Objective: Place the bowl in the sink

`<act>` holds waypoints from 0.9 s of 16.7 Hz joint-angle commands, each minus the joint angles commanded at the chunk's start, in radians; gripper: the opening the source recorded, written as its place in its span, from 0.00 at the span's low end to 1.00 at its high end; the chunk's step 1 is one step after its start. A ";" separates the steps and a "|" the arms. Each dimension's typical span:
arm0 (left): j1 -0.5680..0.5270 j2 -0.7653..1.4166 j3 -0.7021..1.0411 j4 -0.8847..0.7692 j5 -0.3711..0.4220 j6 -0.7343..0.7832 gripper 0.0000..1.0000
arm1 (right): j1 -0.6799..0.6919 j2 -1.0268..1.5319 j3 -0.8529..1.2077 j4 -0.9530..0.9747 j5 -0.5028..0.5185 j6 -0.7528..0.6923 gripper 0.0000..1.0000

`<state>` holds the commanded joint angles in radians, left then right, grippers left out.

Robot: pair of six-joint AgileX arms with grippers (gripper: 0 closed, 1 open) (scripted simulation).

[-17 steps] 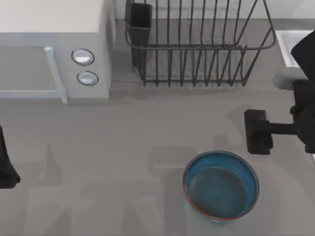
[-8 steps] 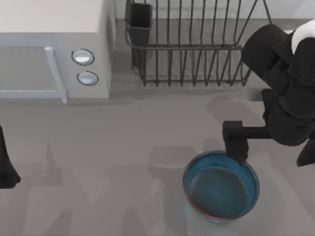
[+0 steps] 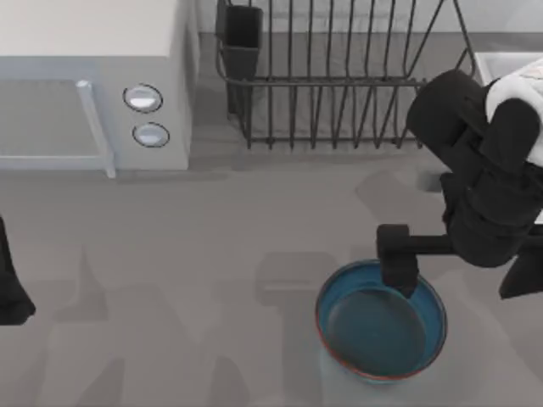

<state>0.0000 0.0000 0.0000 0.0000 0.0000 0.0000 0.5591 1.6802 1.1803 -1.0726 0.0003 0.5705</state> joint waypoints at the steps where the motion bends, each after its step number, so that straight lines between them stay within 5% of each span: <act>1: 0.000 0.000 0.000 0.000 0.000 0.000 1.00 | 0.001 0.016 -0.031 0.051 0.000 0.001 1.00; 6: 0.000 0.000 0.000 0.000 0.000 0.000 1.00 | 0.004 0.088 -0.172 0.264 0.000 0.006 1.00; 11: 0.000 0.000 0.000 0.000 0.000 0.000 1.00 | 0.005 0.095 -0.187 0.284 0.000 0.007 1.00; 15: 0.000 0.000 0.000 0.000 0.000 0.000 1.00 | 0.005 0.095 -0.187 0.284 0.000 0.007 0.70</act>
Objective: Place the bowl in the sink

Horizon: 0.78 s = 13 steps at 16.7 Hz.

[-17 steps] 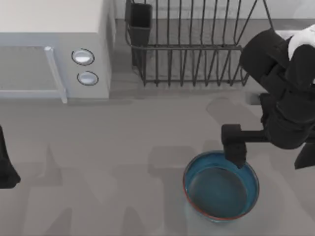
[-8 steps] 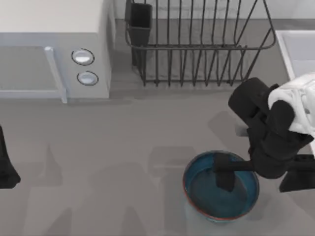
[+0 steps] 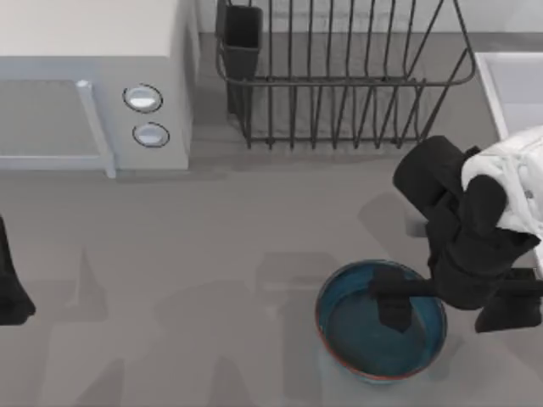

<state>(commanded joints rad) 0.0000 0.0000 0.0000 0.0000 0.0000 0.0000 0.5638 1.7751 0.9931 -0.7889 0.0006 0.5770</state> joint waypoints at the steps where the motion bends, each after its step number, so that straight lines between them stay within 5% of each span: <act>1: 0.000 0.000 0.000 0.000 0.000 0.000 1.00 | 0.000 0.000 0.000 0.000 0.000 0.000 0.62; 9: 0.000 0.000 0.000 0.000 0.000 0.000 1.00 | 0.000 0.000 0.000 0.000 0.000 0.000 0.02; 13: 0.000 0.000 0.000 0.000 0.000 0.000 1.00 | 0.000 0.000 0.000 0.000 0.000 0.000 0.00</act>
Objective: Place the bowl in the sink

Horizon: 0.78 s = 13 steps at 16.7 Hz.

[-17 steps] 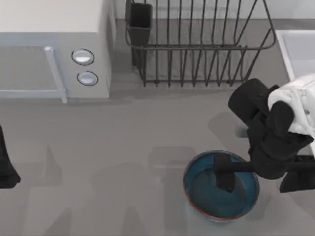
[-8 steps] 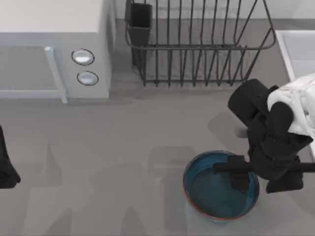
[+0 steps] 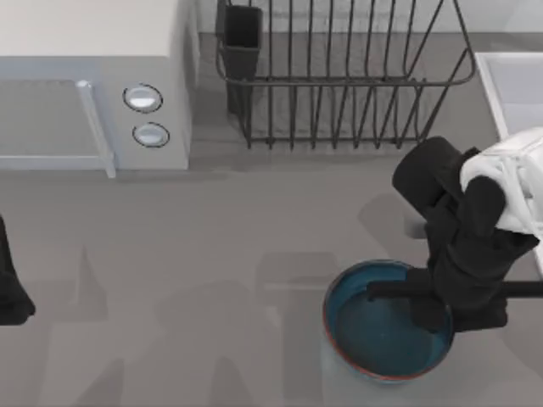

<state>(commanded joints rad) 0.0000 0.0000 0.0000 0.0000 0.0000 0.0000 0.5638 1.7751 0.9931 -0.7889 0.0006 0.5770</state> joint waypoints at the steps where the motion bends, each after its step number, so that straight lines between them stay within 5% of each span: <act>1: 0.000 0.000 0.000 0.000 0.000 0.000 1.00 | 0.000 0.000 0.000 0.000 0.000 0.000 0.00; 8: 0.000 0.000 0.000 0.000 0.000 0.000 1.00 | 0.000 -0.005 0.039 -0.040 0.000 0.003 0.00; 13: 0.000 0.000 0.000 0.000 0.000 0.000 1.00 | 0.000 -0.054 0.236 -0.307 0.000 0.002 0.00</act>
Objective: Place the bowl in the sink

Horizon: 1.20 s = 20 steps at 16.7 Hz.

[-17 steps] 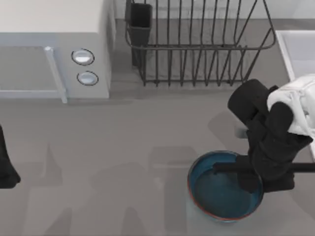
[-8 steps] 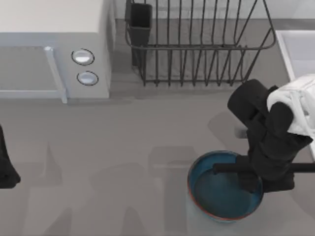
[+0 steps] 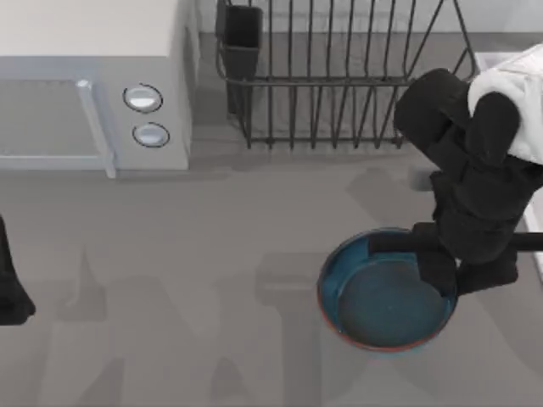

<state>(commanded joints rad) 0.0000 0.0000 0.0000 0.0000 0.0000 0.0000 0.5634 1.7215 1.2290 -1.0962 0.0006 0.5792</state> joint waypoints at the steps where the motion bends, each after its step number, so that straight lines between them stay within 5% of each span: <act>1: 0.000 0.000 0.000 0.000 0.000 0.000 1.00 | 0.000 -0.014 0.046 -0.068 0.000 -0.001 0.00; 6: 0.000 0.000 0.000 0.000 0.000 0.000 1.00 | -0.005 -0.078 0.216 -0.281 0.000 -0.009 0.00; 12: 0.000 0.000 0.000 0.000 0.000 0.000 1.00 | -0.002 -0.081 0.225 -0.290 -0.001 -0.009 0.00; 20: 0.000 0.000 0.000 0.000 0.000 0.000 1.00 | -0.289 -0.093 0.125 0.081 -0.112 -0.138 0.00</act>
<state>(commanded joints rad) 0.0000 0.0000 0.0000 0.0000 0.0000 0.0000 0.2748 1.6290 1.3542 -1.0151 -0.1110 0.4414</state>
